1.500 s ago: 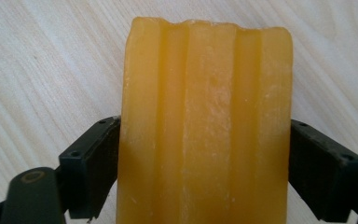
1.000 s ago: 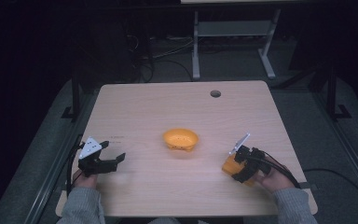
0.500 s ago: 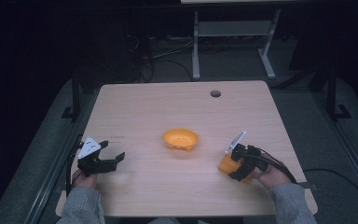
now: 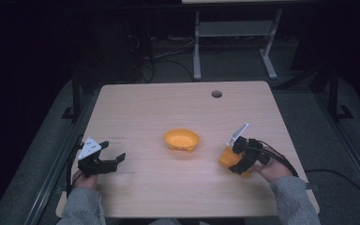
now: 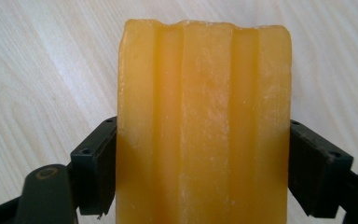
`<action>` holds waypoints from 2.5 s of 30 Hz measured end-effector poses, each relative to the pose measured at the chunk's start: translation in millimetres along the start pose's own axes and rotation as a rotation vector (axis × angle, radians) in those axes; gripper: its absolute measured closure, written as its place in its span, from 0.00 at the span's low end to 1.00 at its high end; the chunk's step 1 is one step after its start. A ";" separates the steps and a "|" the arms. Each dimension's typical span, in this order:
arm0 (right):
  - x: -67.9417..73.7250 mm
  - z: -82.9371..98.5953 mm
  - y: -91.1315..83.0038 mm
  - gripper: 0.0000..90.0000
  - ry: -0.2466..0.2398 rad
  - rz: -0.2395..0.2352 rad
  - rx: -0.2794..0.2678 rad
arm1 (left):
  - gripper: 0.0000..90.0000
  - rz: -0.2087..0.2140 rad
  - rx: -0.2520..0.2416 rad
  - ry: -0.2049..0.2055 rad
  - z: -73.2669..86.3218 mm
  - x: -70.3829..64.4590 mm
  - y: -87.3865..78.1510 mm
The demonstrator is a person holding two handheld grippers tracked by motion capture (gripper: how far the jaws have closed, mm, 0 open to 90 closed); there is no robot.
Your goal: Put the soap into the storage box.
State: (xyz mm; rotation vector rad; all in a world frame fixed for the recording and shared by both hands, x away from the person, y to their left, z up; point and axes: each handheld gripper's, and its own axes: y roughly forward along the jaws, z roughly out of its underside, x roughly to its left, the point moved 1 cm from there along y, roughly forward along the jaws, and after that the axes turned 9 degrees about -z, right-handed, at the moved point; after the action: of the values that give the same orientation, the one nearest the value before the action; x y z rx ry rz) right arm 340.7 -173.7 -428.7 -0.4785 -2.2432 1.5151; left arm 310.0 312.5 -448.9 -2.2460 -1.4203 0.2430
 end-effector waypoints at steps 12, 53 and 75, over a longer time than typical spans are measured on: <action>-9.4 -22.3 -9.1 0.24 -0.020 -0.004 -0.002 | 0.15 0.002 -0.004 -0.008 0.0 -0.1 0.2; -15.7 -117.4 -12.3 0.24 -0.159 -0.041 -0.001 | 0.15 0.002 -0.010 -0.012 -0.4 1.5 -0.4; -7.2 -164.2 0.3 0.24 -0.258 -0.061 0.019 | 0.15 0.004 -0.014 -0.024 -0.3 2.6 -1.1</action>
State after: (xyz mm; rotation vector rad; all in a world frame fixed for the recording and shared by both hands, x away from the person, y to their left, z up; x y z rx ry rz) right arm 428.5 -46.0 -374.2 -0.2164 -2.4075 1.6461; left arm 310.3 315.1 -447.9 -2.2644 -1.4342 0.2626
